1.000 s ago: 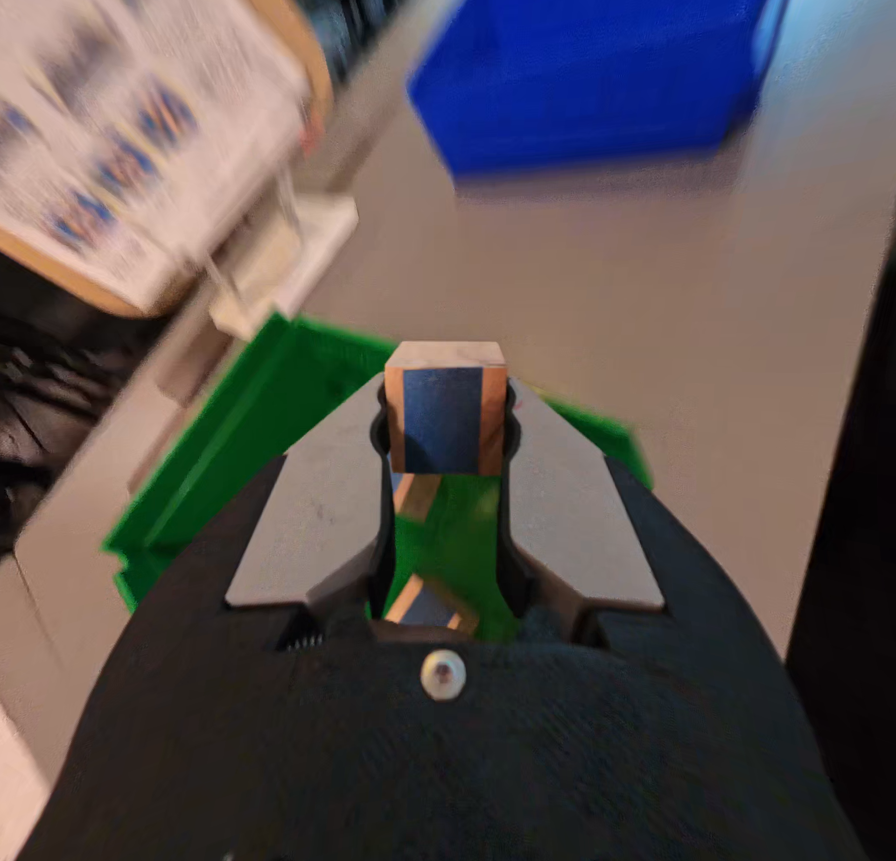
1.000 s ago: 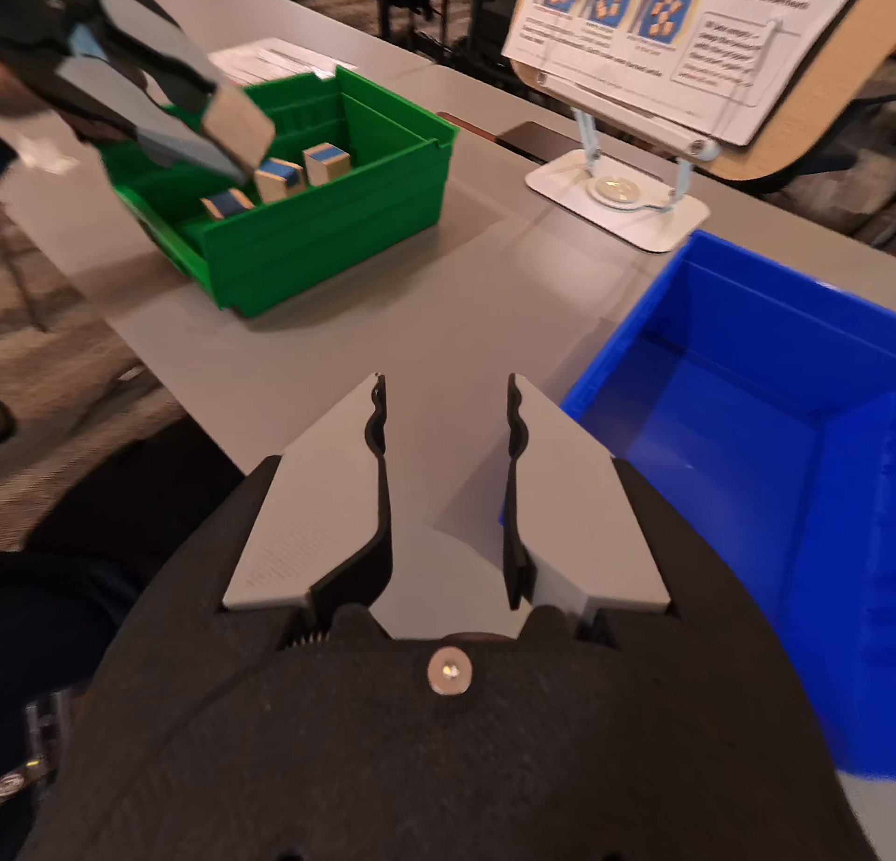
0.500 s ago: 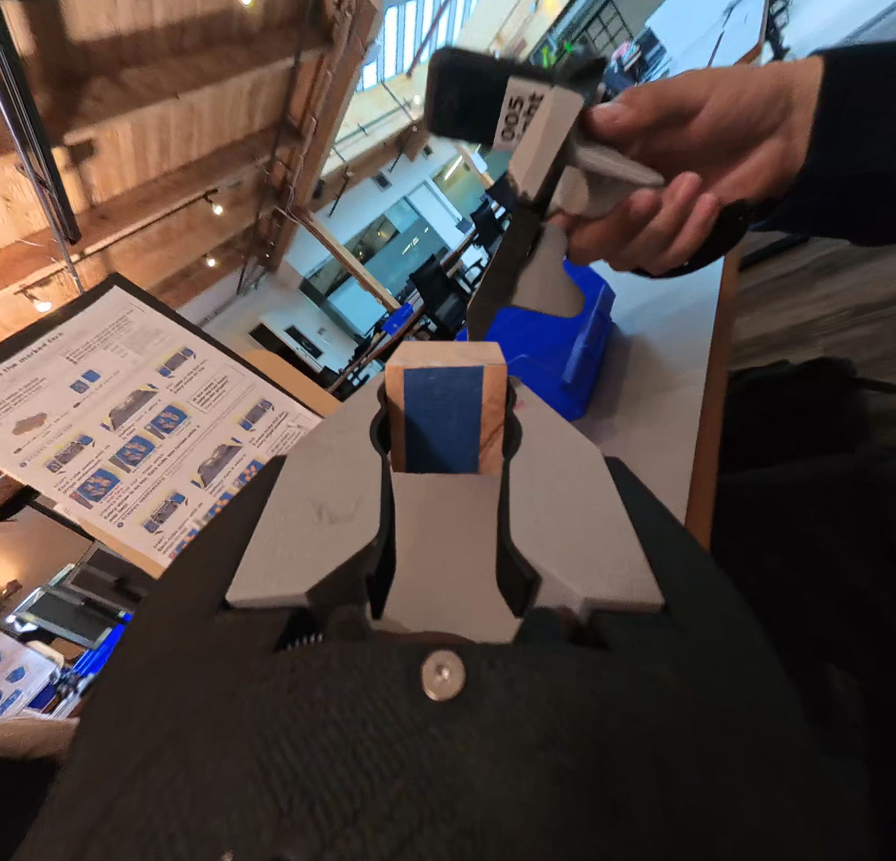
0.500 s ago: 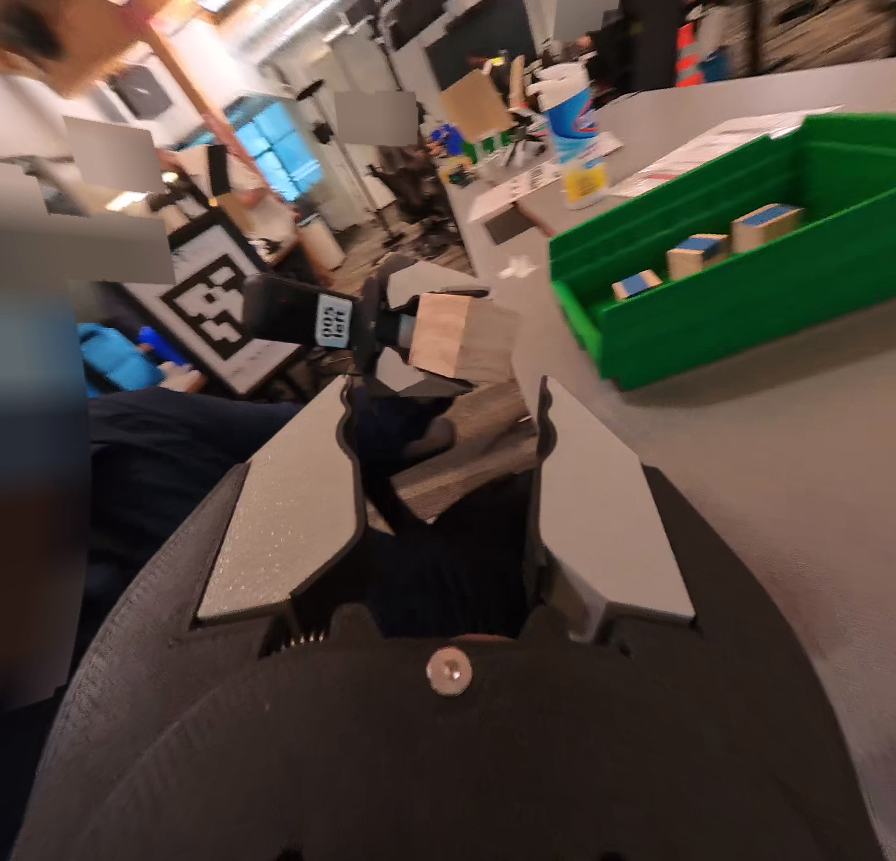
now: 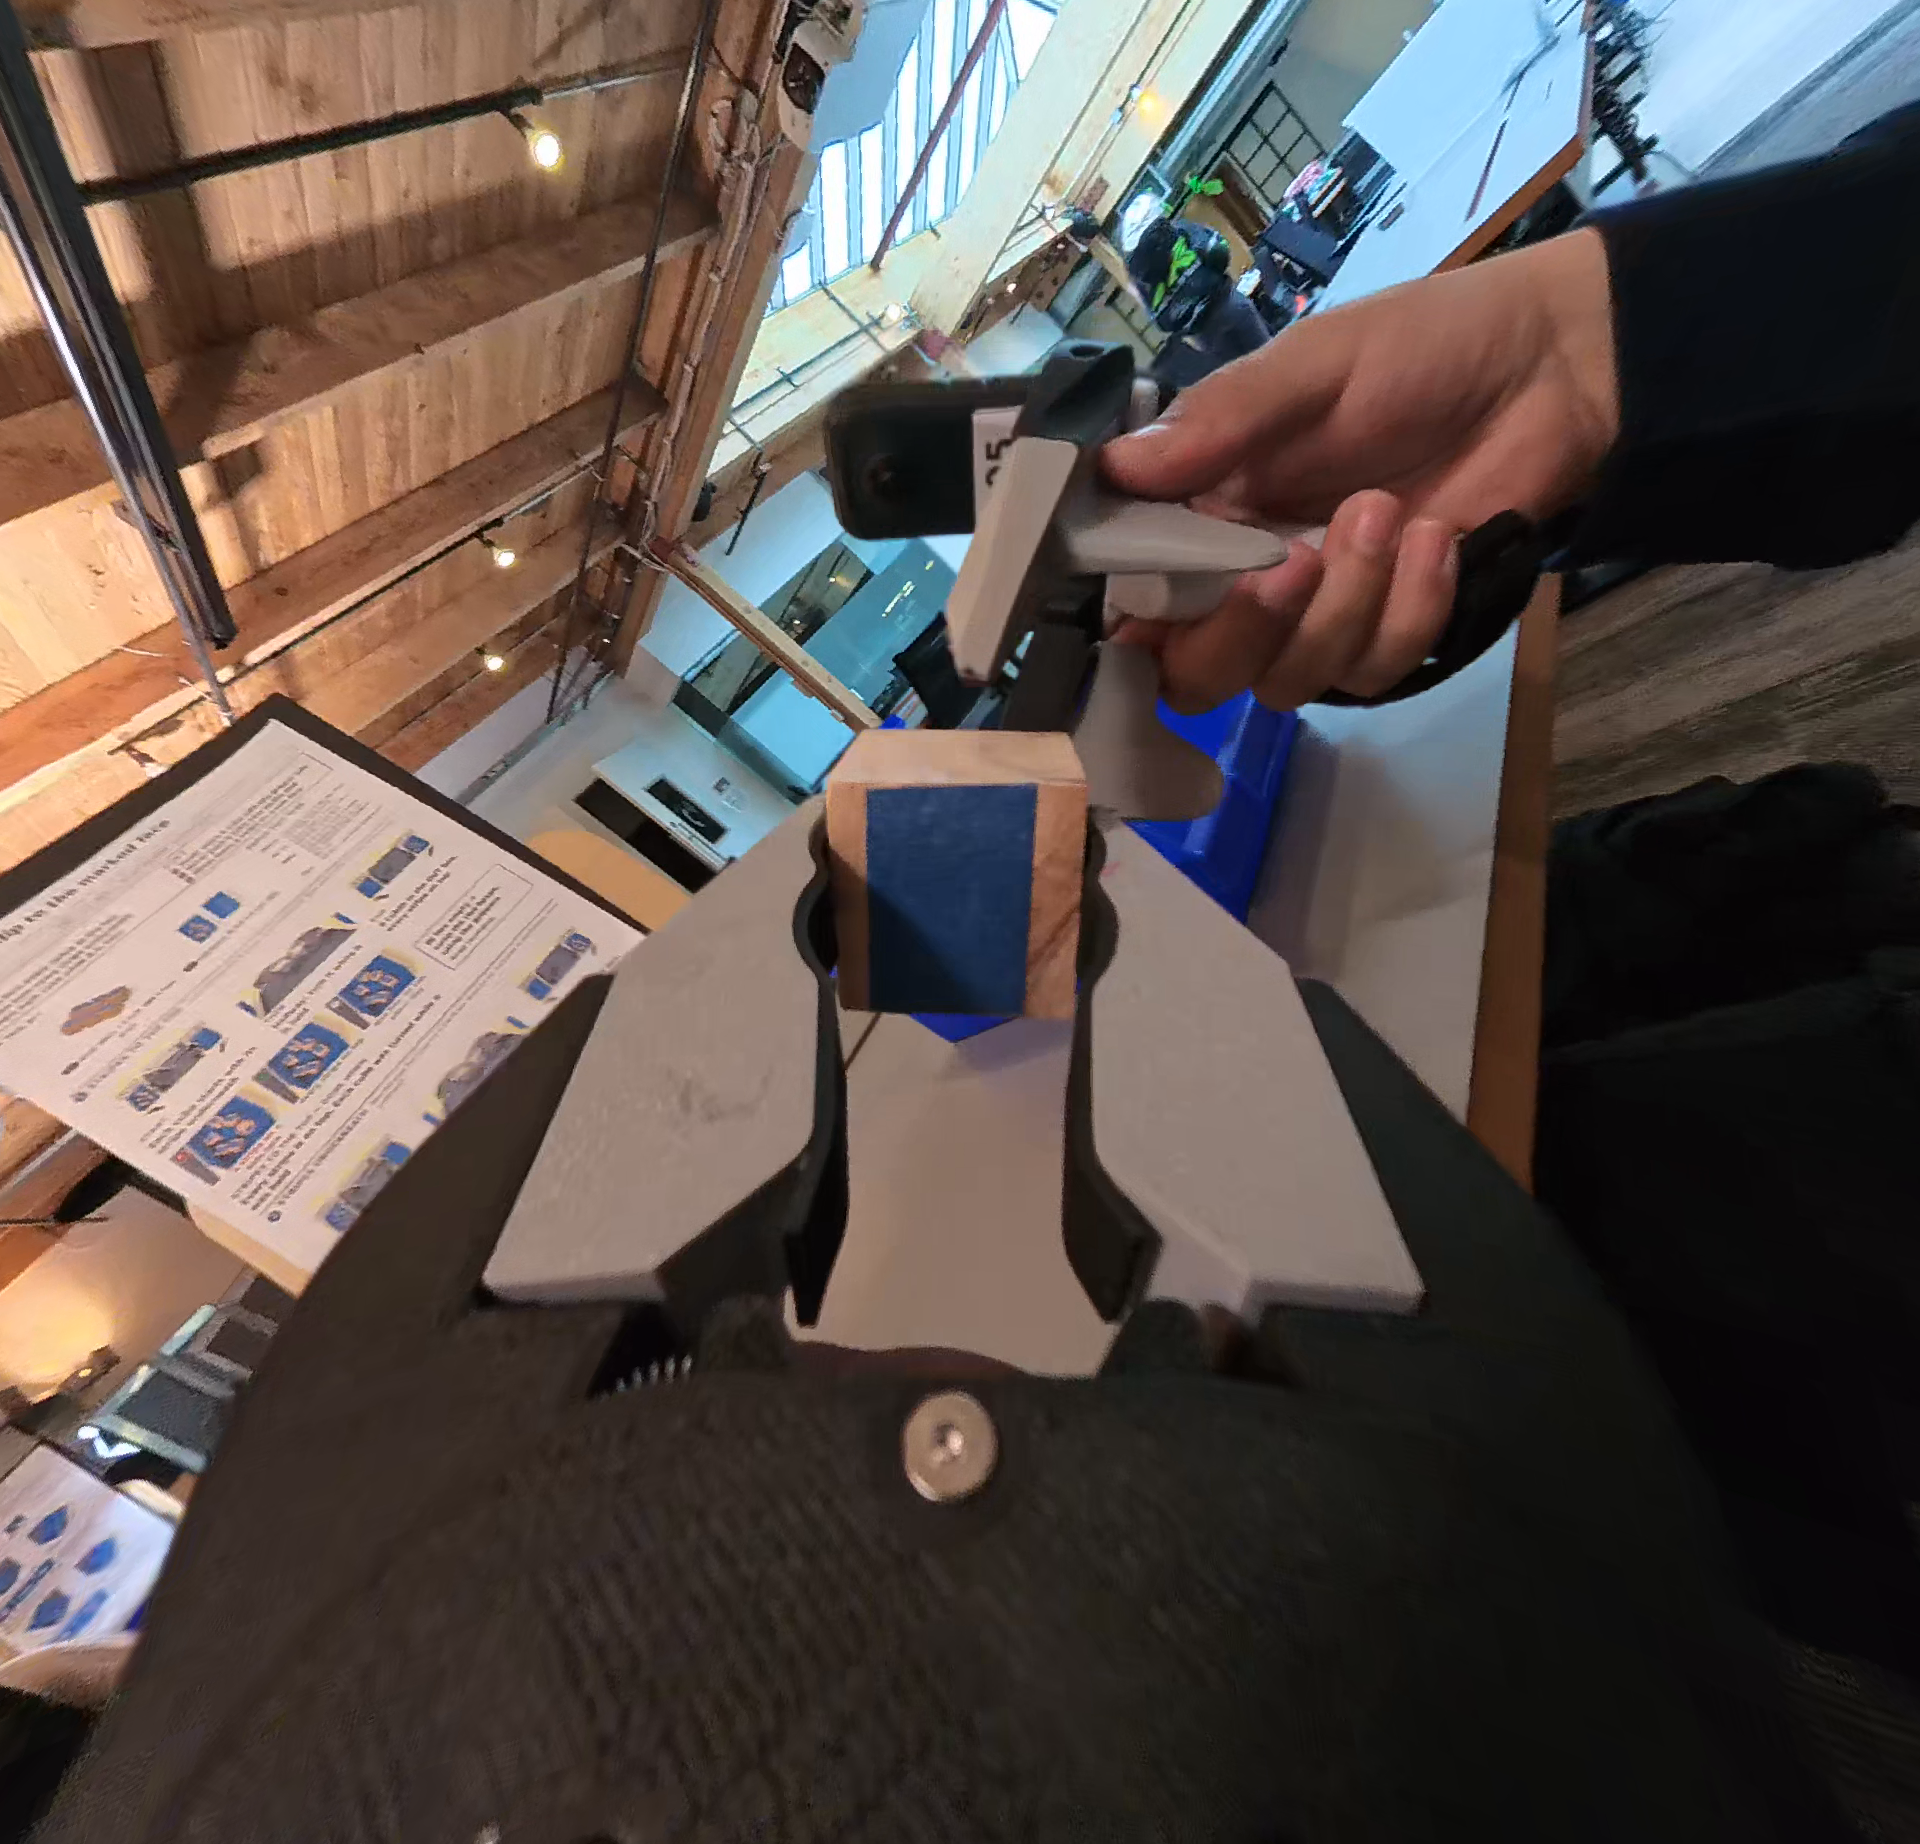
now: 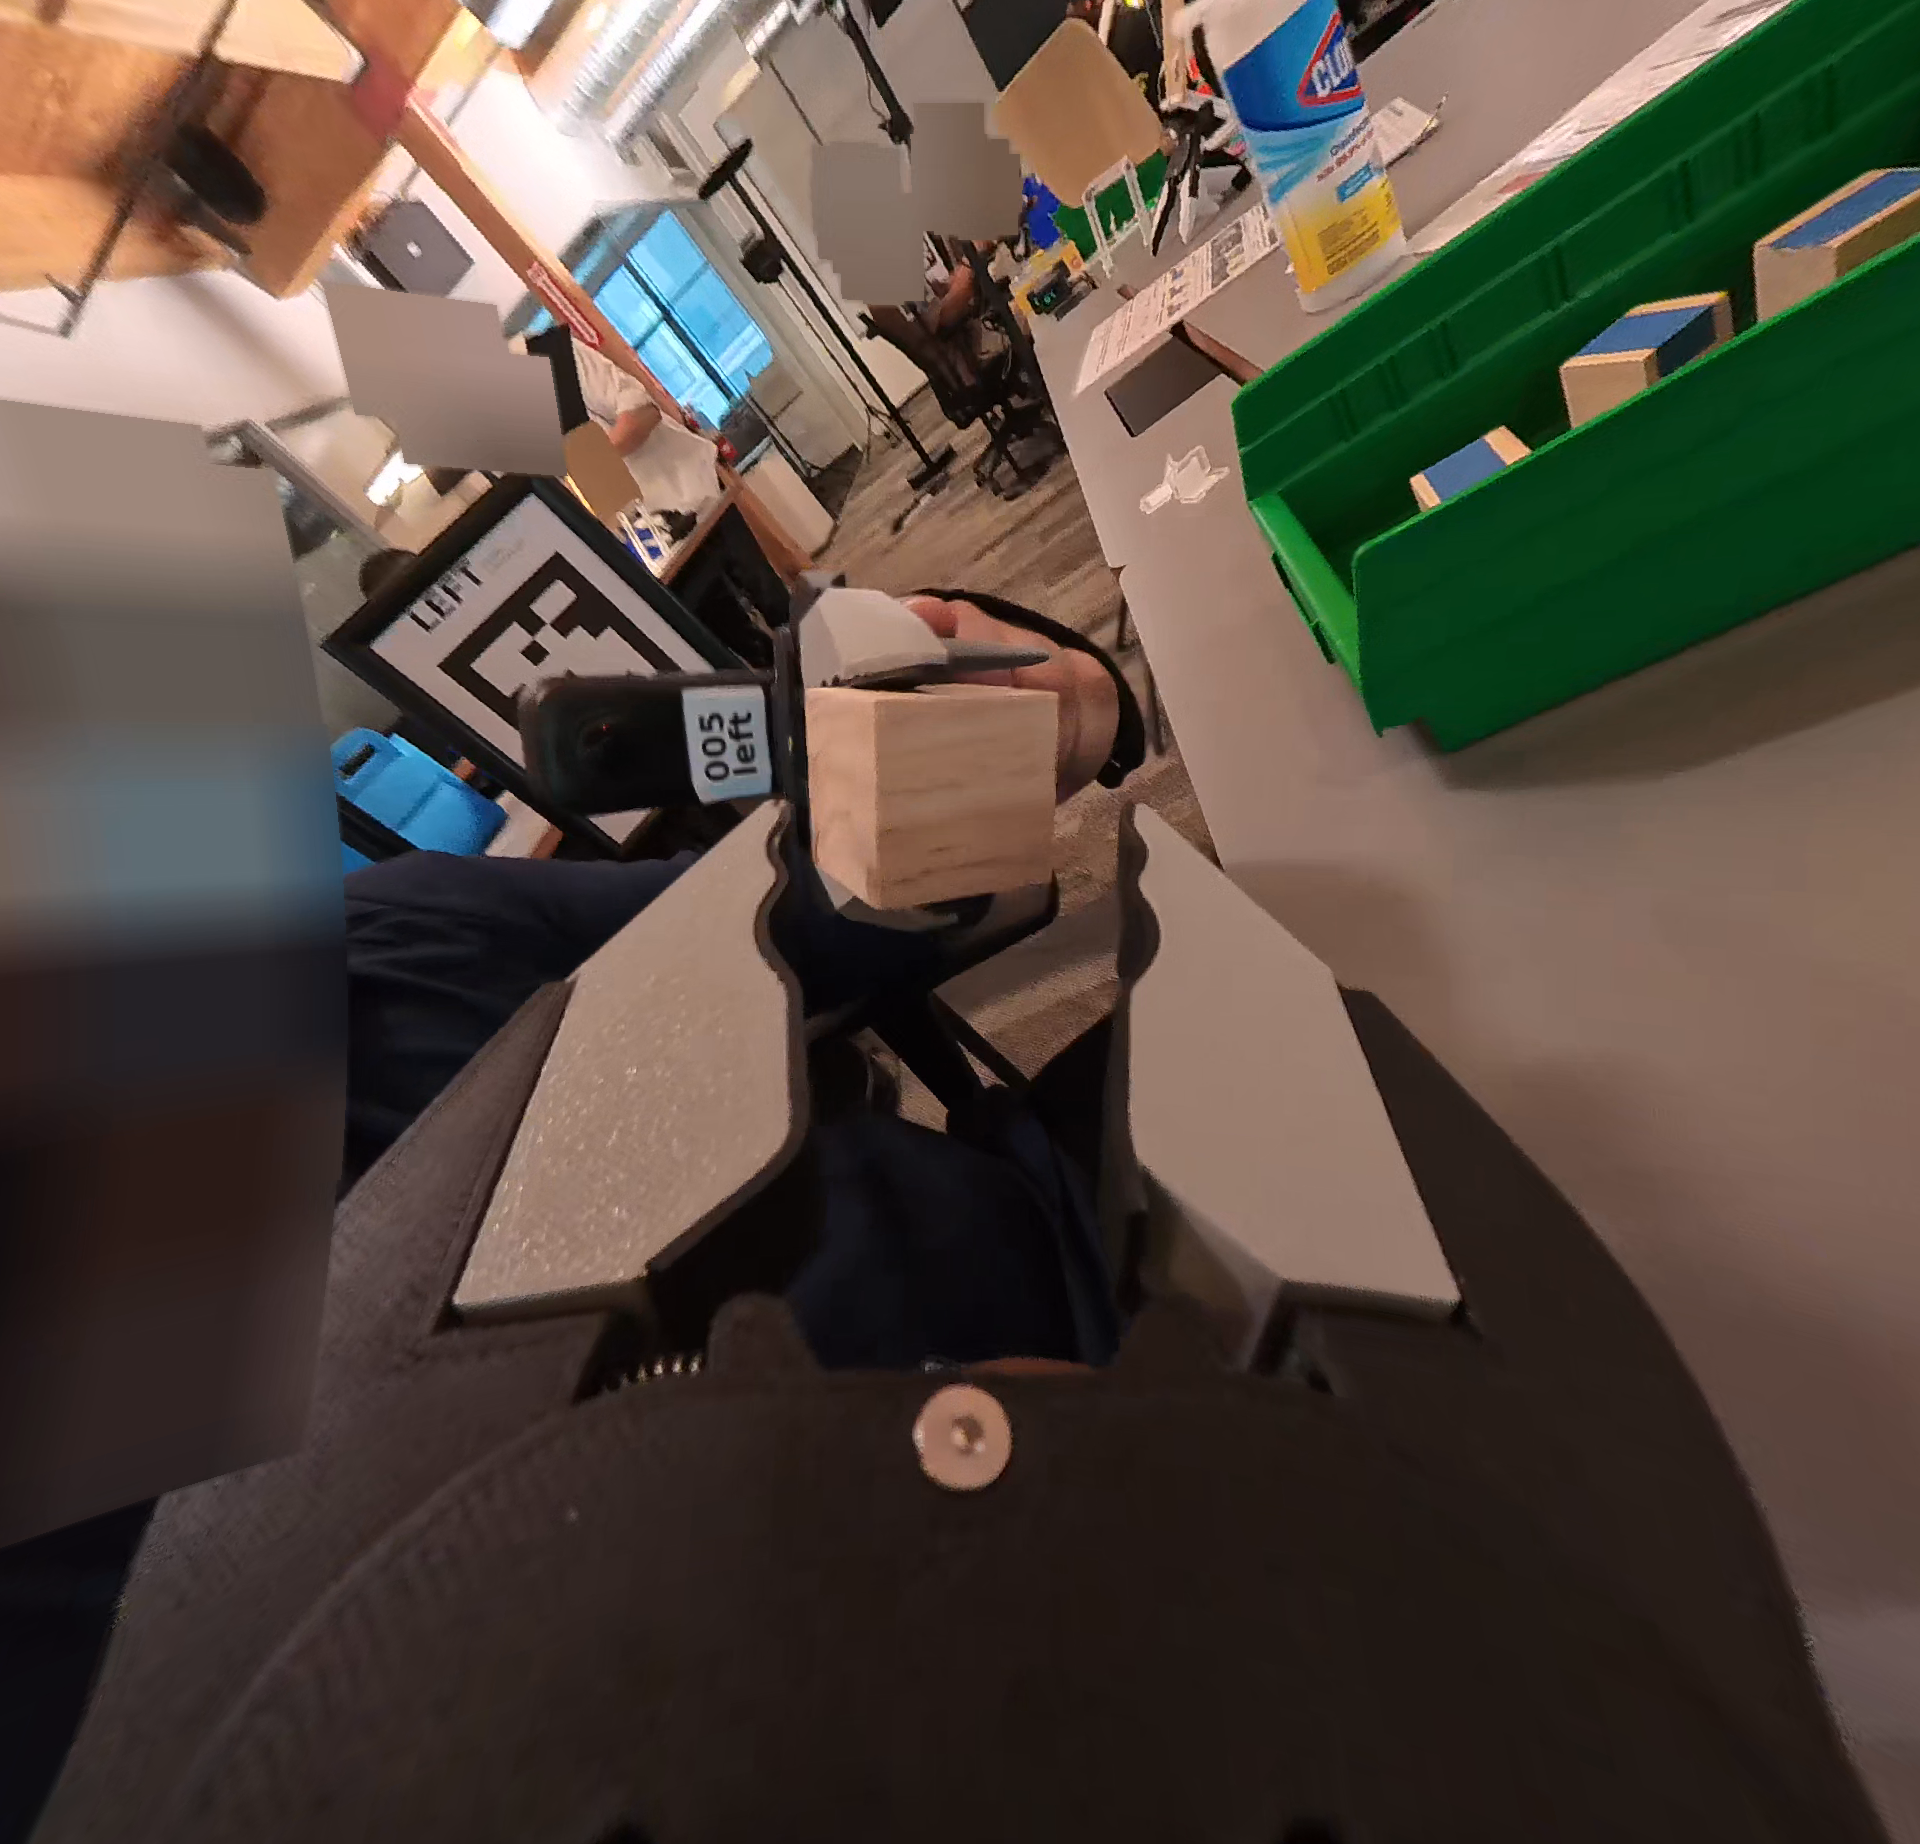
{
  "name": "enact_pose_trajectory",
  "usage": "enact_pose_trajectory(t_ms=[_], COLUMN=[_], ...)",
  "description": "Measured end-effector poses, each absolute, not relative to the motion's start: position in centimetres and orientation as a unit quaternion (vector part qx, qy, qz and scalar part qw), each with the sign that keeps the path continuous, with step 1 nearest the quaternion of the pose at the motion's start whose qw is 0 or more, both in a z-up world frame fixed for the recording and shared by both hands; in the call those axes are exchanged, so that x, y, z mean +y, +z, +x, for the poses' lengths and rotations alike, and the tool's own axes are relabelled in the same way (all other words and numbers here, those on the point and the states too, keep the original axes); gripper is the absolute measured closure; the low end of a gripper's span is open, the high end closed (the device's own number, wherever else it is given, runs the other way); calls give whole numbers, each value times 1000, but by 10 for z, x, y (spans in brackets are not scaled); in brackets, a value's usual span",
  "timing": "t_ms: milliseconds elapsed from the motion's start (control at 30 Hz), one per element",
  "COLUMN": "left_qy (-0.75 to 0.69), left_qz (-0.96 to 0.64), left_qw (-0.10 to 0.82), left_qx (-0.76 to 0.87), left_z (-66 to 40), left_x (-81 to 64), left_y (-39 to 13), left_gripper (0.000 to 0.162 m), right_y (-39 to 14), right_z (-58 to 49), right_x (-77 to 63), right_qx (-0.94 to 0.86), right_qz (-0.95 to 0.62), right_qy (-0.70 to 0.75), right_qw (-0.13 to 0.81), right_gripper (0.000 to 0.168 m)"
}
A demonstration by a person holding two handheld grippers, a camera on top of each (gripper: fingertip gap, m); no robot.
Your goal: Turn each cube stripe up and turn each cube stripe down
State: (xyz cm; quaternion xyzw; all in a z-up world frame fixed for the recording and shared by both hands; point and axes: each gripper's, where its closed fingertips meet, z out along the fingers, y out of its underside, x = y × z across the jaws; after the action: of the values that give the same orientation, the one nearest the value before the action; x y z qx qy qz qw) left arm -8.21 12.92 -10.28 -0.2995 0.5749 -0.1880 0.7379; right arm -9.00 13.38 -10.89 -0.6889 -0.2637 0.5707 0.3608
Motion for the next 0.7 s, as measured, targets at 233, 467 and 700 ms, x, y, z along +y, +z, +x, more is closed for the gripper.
enact_pose_trajectory(t_ms=[233, 467, 700], left_qy=[-192, -187, -180], left_qz=[-300, -304, -324], left_qw=[739, 724, 699], left_qx=[572, 591, 612], left_z=[-79, -79, -81], left_x=[128, 127, 132], left_y=[-106, -113, -121], left_gripper=[119, 119, 120], right_y=[-111, -118, -123], right_z=[-99, -109, -111], right_x=[132, 129, 134], right_qx=[-264, -280, -275], right_qz=[-672, -667, -667], right_qy=[602, 606, 610], right_qw=[343, 330, 328], right_gripper=[119, 122, 123])
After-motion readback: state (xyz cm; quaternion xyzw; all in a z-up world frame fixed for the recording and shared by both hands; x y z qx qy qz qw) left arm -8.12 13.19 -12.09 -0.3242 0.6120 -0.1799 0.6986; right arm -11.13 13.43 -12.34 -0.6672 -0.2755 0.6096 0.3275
